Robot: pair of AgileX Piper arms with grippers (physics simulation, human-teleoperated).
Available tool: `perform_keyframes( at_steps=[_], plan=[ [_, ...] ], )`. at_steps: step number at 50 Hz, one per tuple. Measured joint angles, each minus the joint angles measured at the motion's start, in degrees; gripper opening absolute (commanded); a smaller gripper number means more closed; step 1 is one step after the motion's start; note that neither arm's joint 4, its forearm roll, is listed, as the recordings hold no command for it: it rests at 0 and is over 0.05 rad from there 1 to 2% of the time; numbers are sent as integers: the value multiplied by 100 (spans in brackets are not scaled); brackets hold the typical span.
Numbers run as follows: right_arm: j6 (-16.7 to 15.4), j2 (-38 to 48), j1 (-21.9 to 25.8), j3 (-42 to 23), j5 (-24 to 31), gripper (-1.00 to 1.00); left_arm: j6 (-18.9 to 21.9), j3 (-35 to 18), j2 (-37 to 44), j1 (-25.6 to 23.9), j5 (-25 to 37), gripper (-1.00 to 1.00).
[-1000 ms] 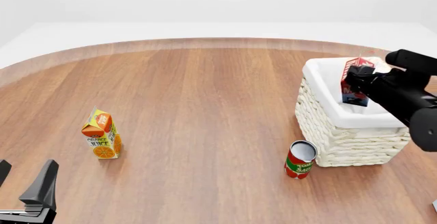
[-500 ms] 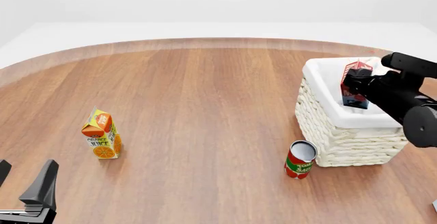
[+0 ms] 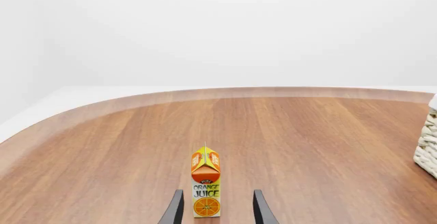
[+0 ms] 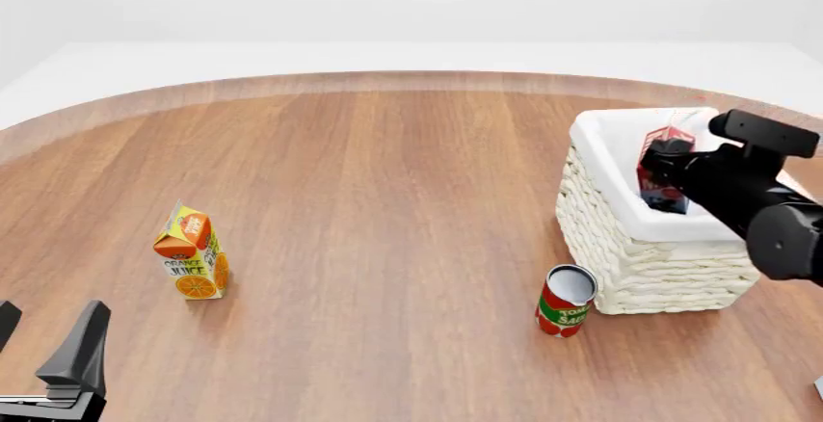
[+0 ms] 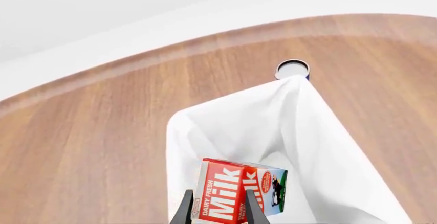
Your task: Pick the milk and place it in the basket.
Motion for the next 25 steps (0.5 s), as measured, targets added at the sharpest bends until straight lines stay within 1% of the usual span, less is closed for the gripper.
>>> perform_keyframes(
  at_steps=[25],
  plan=[
    [-35, 428, -75, -131, -160, -100, 0, 0, 0, 0, 0, 100]
  ],
)
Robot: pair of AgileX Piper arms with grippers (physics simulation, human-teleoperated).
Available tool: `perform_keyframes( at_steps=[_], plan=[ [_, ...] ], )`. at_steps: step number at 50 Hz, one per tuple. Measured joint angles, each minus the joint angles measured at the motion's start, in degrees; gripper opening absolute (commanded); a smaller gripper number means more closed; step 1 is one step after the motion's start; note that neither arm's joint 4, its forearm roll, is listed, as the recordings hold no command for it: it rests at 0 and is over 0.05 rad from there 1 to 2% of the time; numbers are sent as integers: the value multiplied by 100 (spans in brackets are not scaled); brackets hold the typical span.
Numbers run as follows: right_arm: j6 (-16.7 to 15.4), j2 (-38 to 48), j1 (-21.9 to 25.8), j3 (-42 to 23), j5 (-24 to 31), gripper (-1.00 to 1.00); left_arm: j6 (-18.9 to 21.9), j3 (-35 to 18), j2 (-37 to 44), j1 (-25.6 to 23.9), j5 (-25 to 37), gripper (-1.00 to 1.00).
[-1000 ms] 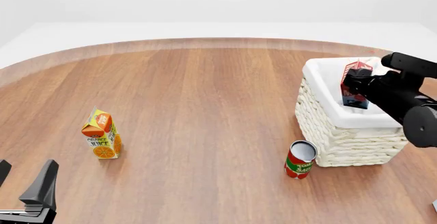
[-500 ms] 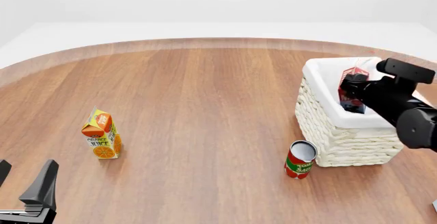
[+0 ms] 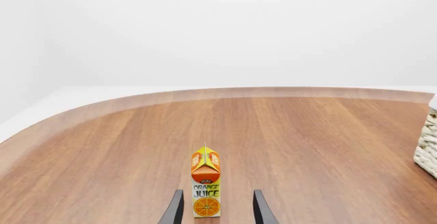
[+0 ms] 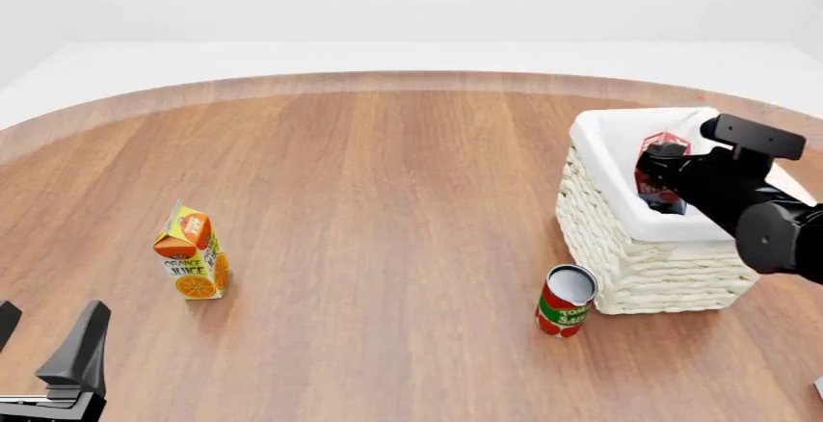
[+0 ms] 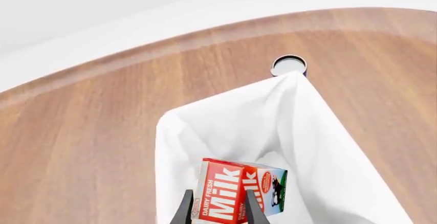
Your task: Pick the milk and place it in the basket.
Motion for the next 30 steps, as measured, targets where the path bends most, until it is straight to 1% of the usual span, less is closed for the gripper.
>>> perform_keyframes(
  at_steps=[22, 23, 30],
  plan=[
    [10, 246, -114, -57, -108, -100, 0, 0, 0, 0, 0, 100],
    [11, 249, -122, -58, -110, 100, 0, 0, 0, 0, 0, 100],
    [85, 204, -186, -99, -131, 100, 0, 0, 0, 0, 0, 100]
  ],
)
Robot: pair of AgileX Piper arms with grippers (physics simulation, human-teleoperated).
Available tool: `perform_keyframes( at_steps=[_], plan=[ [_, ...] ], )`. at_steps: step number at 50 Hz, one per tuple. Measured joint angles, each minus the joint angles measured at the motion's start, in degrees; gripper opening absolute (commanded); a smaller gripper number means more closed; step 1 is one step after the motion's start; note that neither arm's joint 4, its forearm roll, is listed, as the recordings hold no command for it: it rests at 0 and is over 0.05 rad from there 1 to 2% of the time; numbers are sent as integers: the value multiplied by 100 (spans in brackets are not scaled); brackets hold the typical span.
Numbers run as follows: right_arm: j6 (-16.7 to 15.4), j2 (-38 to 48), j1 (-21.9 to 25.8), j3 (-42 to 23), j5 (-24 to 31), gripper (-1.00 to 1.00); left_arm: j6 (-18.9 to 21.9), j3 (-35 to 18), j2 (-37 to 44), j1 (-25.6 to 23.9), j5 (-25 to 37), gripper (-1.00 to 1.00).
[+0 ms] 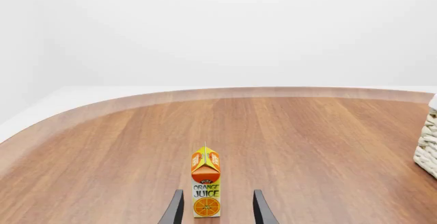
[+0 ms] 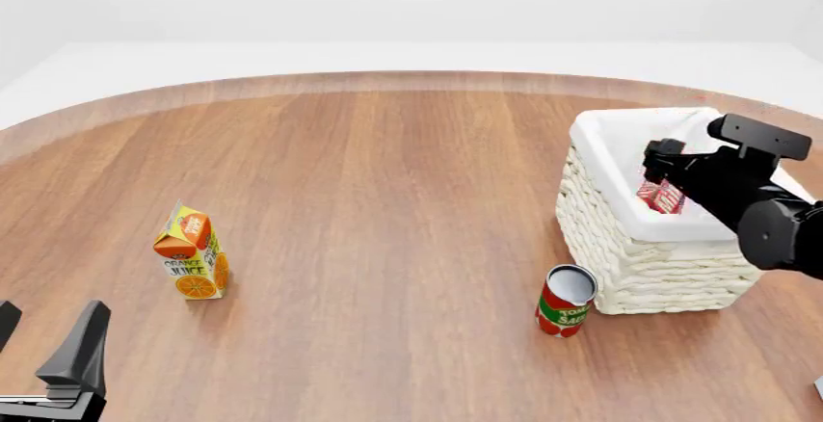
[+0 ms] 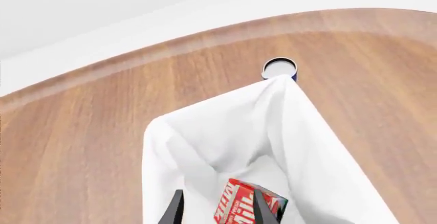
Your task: Pick the milk and place it in the basket.
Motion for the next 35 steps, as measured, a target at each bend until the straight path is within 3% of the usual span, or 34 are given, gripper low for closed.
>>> perform_keyframes(
  at_steps=[35],
  plan=[
    [-55, -551, -45, 58, 282, 100, 0, 0, 0, 0, 0, 100]
  ],
)
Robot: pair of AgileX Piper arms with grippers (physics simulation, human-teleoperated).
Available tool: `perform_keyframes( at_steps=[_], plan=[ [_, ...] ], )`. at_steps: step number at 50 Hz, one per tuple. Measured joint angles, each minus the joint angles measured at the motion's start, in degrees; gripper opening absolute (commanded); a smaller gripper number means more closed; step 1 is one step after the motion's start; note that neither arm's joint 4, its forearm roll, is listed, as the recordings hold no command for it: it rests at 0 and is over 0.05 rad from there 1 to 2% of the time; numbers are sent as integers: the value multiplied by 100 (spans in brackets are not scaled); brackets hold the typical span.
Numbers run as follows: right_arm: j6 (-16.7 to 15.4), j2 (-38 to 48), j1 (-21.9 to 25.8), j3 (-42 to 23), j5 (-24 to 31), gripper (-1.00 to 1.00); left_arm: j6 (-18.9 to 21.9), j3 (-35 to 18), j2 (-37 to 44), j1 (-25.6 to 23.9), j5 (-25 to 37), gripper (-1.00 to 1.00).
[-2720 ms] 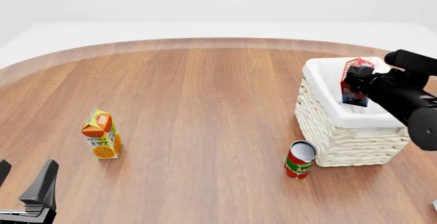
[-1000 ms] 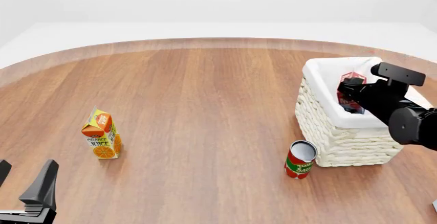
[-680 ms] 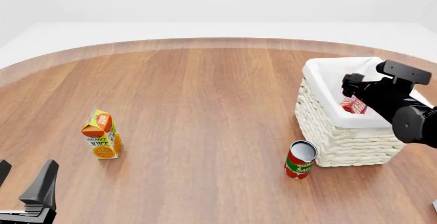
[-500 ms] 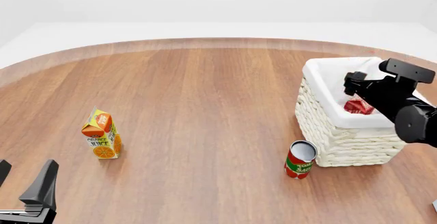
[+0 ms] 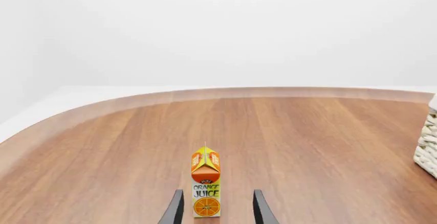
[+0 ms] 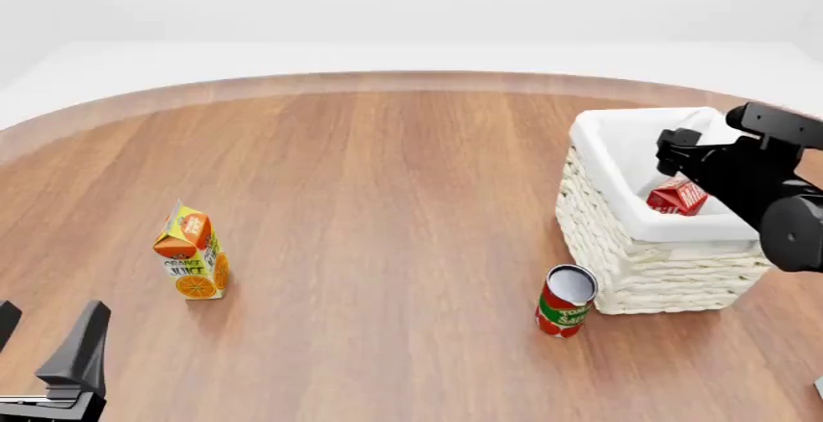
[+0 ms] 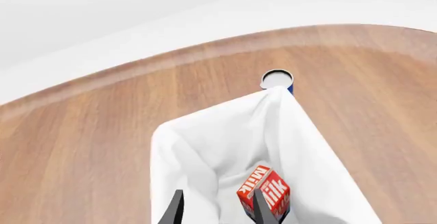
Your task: Pick the milk and place it in the basket.
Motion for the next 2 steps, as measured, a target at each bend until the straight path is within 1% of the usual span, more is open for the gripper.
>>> perform_keyframes(
  at_steps=[2],
  plan=[
    [-19, -69, 7, 20, 43, 100, 0, 0, 0, 0, 0, 100]
  ],
)
